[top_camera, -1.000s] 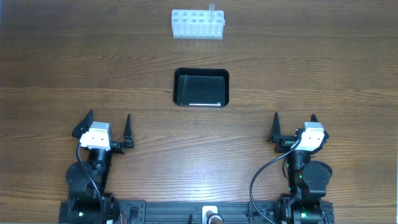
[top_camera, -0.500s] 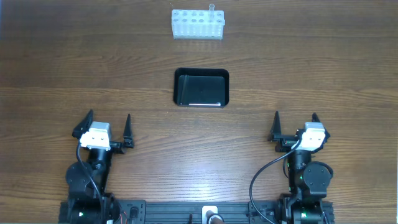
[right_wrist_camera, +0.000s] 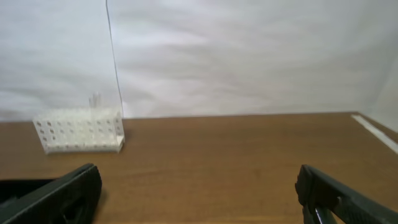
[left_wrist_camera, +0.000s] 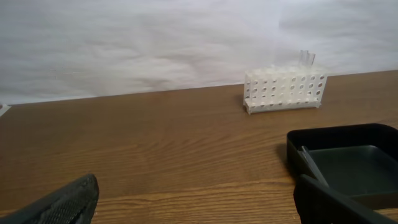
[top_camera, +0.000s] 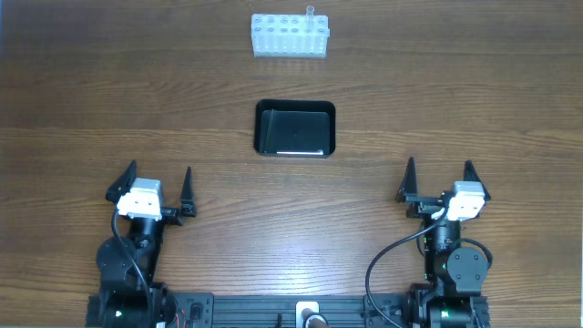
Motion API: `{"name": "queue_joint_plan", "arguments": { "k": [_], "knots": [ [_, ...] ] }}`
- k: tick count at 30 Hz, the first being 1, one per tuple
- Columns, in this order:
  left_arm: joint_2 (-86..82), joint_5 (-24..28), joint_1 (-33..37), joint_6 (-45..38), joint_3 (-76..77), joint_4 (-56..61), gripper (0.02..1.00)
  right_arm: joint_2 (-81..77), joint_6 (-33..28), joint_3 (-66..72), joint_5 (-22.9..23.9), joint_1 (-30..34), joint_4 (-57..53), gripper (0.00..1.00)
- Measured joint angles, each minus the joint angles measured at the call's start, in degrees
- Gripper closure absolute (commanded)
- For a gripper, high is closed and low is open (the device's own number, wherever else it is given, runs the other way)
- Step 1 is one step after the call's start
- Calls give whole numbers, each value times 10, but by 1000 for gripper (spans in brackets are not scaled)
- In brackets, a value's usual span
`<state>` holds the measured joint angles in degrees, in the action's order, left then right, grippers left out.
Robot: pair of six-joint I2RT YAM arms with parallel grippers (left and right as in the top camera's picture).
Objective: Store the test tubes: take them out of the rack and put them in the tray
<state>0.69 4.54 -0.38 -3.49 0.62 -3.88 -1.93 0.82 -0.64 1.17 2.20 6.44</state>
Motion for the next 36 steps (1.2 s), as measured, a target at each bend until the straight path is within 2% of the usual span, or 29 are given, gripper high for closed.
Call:
{"name": "queue_joint_plan", "arguments": {
  "k": [9, 16, 21, 27, 36],
  "knots": [
    [0, 0, 0, 0, 0, 0, 18, -167, -7, -102, 12, 0, 51, 9],
    [-1, 0, 0, 0, 0, 0, 18, -425, -11, -244, 12, 0, 153, 7],
    [-1, 0, 0, 0, 0, 0, 18, -599, -11, -306, -7, -7, 255, 7],
    [-1, 0, 0, 0, 0, 0, 18, -774, -8, -363, -10, -75, 388, 9],
    [-1, 0, 0, 0, 0, 0, 18, -970, 25, -493, 26, -190, 400, 9]
  ]
}}
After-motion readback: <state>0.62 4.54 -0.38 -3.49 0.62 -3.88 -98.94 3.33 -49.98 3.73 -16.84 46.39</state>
